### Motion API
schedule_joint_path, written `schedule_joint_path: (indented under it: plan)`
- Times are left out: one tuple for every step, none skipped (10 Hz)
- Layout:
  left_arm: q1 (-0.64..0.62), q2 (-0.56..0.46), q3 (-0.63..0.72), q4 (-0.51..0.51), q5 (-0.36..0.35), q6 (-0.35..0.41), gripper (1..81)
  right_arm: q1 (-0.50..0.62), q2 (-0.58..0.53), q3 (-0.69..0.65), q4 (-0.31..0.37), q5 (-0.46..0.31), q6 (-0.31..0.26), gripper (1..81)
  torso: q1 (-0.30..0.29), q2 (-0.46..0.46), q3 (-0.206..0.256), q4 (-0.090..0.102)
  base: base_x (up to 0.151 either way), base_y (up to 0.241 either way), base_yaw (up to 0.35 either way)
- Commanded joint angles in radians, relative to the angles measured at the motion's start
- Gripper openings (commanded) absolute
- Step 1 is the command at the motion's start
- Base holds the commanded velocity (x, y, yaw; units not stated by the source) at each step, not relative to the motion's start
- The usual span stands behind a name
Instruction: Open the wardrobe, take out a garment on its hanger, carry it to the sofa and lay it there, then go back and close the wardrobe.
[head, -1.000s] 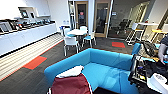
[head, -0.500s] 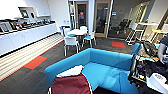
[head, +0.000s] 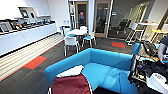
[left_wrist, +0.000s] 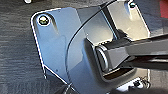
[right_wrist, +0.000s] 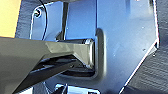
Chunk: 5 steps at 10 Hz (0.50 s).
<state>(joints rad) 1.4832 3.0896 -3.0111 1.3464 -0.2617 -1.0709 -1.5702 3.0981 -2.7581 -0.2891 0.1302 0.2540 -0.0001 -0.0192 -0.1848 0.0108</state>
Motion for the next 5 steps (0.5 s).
schedule_joint_path:
  plan:
    - [-0.028,-0.002,-0.009,-0.003,0.039,0.003,81.1,0.02,0.013,0.003,-0.01,-0.055,-0.004,81.1,0.0,0.0,0.0,0.0,0.0,0.0,0.0]
    - [-0.03,-0.001,-0.009,-0.003,0.039,0.003,81.1,0.02,0.013,0.003,-0.01,-0.057,-0.004,81.1,0.0,0.0,0.0,0.0,0.0,0.0,0.0]
    - [-0.031,-0.003,-0.009,-0.004,0.039,0.002,81.1,0.023,0.013,0.005,-0.01,-0.058,-0.004,81.1,0.0,0.0,0.0,0.0,0.0,0.0,0.2]
    - [-0.033,-0.003,-0.009,-0.004,0.039,0.002,81.1,0.023,0.013,0.008,-0.01,-0.06,-0.004,81.1,0.0,0.0,0.0,0.0,0.0,0.0,0.246]
    - [-0.033,-0.003,-0.009,-0.003,0.041,0.002,81.1,0.023,0.015,0.006,-0.01,-0.06,-0.005,81.1,0.0,0.0,0.0,0.0,0.0,0.0,0.248]
